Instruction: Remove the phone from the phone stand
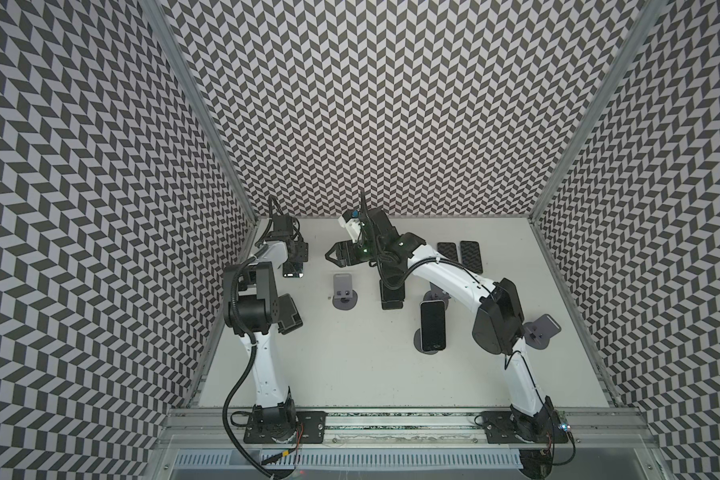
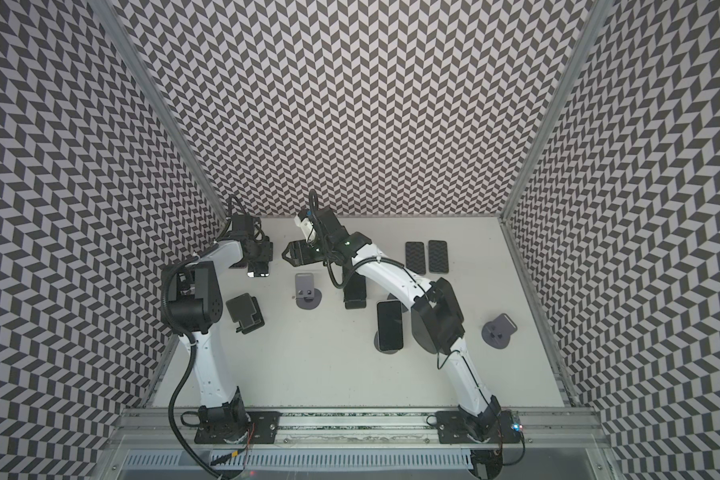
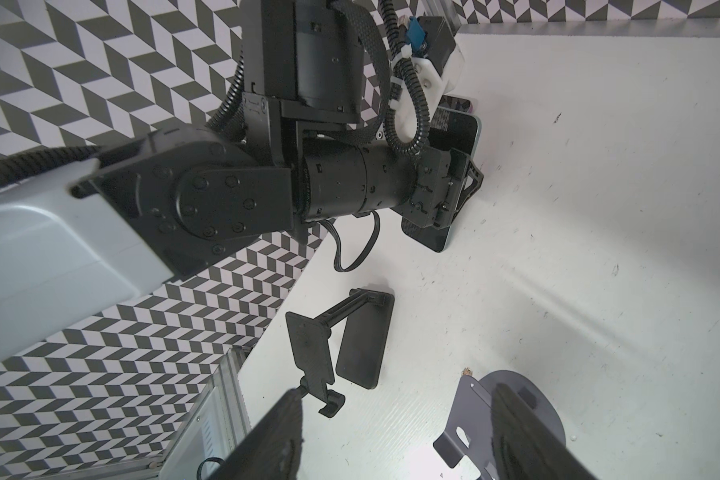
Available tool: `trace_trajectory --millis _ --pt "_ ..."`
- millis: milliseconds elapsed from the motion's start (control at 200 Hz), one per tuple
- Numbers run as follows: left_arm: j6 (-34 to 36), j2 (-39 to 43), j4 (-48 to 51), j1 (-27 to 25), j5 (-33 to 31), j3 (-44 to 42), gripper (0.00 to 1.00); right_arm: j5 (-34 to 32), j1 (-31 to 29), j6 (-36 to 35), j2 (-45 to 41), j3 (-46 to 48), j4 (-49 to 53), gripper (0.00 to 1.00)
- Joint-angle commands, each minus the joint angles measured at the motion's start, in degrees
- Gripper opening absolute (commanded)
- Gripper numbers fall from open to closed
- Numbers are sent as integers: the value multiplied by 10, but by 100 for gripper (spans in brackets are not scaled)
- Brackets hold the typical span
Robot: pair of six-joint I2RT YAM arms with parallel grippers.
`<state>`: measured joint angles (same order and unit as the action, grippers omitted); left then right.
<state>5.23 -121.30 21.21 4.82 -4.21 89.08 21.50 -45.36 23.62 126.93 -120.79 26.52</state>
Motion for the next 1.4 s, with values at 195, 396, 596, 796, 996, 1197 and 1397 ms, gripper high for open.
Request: trace_trajectory --millis 195,396,596,796,996,1197,1397 --pt "19 -22 8 7 0 44 63 3 -8 2 17 -1 -29 69" --pt "22 -44 24 8 0 72 63 -3 -8 -3 15 1 -23 69" --pt "24 -61 33 12 -3 95 63 -2 -8 -6 15 2 -16 69" --pt "21 -78 42 13 7 120 64 -2 -8 -6 20 -2 -13 70" --pt "18 -85 43 12 12 123 64 -3 -9 -8 23 -8 -7 70" --pt "16 -94 50 12 22 128 64 4 -9 -10 29 -8 -5 70" --pt "14 -98 48 12 17 124 64 4 -9 -11 27 -8 -4 70"
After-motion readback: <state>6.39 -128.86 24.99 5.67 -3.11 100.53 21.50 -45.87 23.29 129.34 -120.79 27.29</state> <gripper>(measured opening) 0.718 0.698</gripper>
